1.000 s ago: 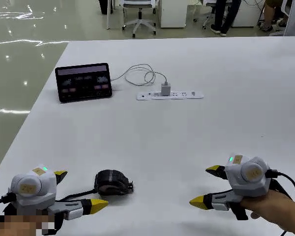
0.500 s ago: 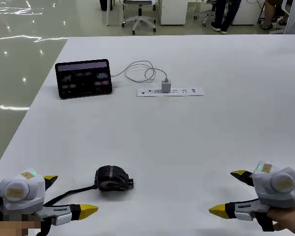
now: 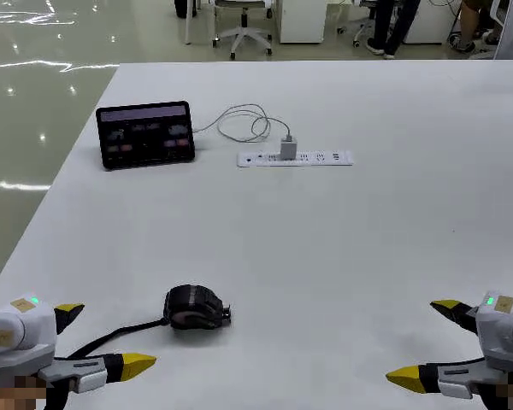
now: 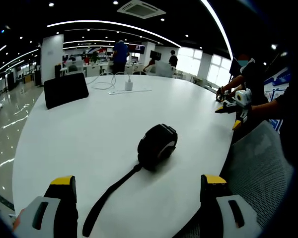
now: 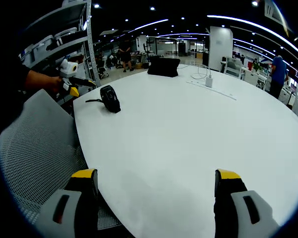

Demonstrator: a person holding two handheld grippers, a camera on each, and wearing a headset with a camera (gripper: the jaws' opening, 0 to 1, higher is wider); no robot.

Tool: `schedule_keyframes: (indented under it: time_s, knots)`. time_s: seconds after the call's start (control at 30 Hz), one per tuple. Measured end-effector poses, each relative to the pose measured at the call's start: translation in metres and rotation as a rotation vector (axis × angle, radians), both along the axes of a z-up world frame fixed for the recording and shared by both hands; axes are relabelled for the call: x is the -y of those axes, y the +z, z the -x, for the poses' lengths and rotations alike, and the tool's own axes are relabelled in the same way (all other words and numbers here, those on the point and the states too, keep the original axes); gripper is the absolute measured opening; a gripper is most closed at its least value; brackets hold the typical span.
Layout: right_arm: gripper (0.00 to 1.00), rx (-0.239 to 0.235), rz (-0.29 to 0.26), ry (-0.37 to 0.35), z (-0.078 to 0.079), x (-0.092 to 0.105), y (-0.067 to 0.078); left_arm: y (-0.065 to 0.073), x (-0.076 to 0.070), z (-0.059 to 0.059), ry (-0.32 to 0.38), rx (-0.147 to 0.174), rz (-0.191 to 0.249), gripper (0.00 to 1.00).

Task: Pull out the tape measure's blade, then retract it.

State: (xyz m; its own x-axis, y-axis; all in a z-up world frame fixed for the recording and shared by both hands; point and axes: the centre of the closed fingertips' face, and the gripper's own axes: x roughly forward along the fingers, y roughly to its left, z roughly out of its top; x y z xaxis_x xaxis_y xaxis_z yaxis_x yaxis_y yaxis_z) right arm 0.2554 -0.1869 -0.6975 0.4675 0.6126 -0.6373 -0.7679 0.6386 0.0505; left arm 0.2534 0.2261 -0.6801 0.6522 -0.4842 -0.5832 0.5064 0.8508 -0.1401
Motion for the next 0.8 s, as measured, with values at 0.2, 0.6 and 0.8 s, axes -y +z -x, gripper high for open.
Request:
schedule_keyframes:
  time_s: [0.2, 0.6, 0.8]
  knots:
    - [1.00, -0.009, 0.005, -0.021, -0.002, 0.014, 0.000, 0.001, -0.003, -0.001, 0.000, 0.001, 0.001, 1.00]
    - [1.00, -0.014, 0.005, -0.031, 0.003, 0.020, 0.000, 0.001, -0.010, -0.004, 0.011, -0.001, 0.003, 1.00]
    - [1.00, -0.012, -0.001, -0.036, 0.004, 0.019, 0.001, -0.002, -0.009, 0.000, -0.001, -0.027, 0.013, 1.00]
